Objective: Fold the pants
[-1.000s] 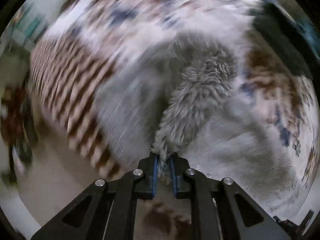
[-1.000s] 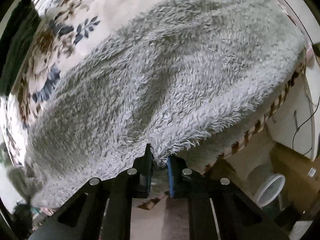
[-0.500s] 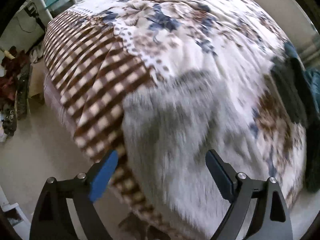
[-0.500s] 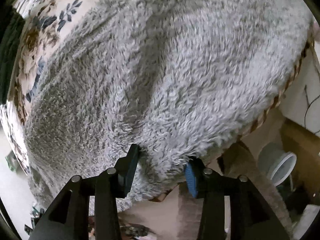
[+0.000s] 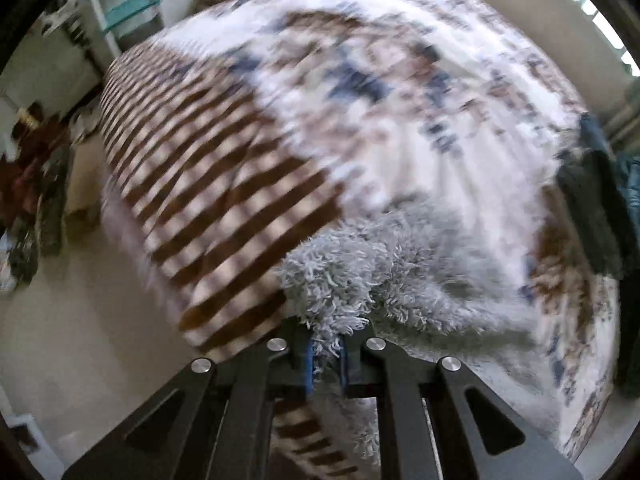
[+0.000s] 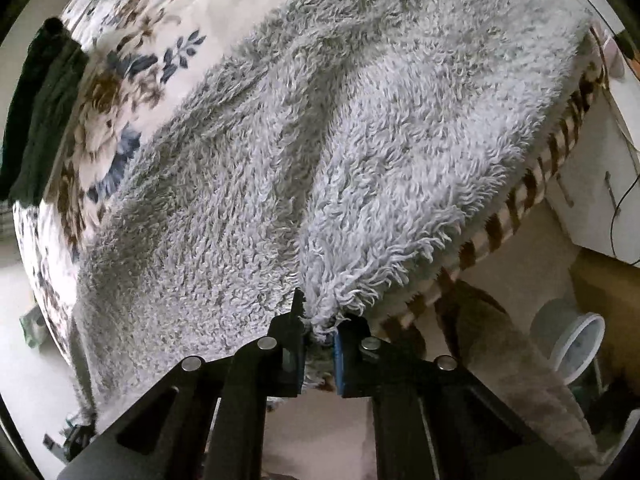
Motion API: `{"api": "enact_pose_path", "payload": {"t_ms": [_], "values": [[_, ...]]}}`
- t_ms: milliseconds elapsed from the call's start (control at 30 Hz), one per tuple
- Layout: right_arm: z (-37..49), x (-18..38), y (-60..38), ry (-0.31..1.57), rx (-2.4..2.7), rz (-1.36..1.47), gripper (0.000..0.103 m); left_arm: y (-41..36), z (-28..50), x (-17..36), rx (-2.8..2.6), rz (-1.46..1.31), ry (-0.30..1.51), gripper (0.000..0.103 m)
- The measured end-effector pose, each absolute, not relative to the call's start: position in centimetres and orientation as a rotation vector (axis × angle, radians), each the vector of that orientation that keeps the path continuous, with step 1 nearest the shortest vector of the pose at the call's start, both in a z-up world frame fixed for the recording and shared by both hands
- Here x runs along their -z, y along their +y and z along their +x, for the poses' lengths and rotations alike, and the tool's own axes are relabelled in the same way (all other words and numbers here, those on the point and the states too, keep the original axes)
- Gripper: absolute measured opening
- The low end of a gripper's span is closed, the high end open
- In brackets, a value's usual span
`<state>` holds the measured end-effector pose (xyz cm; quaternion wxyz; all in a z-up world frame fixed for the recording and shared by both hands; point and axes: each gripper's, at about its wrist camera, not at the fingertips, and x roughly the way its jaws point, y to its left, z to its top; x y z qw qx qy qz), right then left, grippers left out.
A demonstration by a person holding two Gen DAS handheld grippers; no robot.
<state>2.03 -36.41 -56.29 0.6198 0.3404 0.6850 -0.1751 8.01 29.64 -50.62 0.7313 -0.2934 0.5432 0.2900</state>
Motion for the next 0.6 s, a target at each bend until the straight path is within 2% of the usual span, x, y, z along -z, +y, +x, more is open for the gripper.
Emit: {"api": "enact_pose_path", "payload": {"t_ms": [133, 167, 200, 233, 267, 300, 333, 467, 600], "values": [[1.7, 58.4, -35.5, 1.688, 0.374, 0.732, 0.014, 29.7, 7.2, 54.9, -0.632, -0.703, 1.349, 0.018], [2.0, 59.1, -35.1, 1.731, 0.362, 0.734, 0.022, 29.5, 7.1, 54.9, -0.622, -0.708, 1.367, 0.022], [2.4, 59.3, -34.7, 1.758, 0.351, 0.735, 0.034, 28.9, 7.0, 54.4, -0.615, -0.681, 1.376, 0.03], [2.7, 59.3, -34.2, 1.786, 0.318, 0.742, 0.041, 28.3, 6.9, 53.7, -0.609, -0.644, 1.374, 0.043], [3.2, 59.0, -34.2, 1.8, 0.279, 0.748, 0.058, 27.5, 6.7, 52.7, -0.6, -0.594, 1.375, 0.056], [3.2, 58.2, -33.7, 1.81, 0.252, 0.732, 0.068, 26.6, 6.4, 51.4, -0.599, -0.533, 1.377, 0.084], [3.3, 56.7, -32.8, 1.823, 0.21, 0.699, 0.068, 25.9, 6.1, 50.2, -0.615, -0.482, 1.37, 0.093], [4.0, 50.9, -30.1, 1.856, 0.016, 0.696, 0.068, 23.1, 5.8, 46.6, -0.614, -0.402, 1.342, 0.093], [11.1, 46.8, -26.3, 1.791, -0.231, 0.706, 0.068, 18.8, 8.7, 46.4, -0.526, -0.376, 1.33, 0.093]]}}
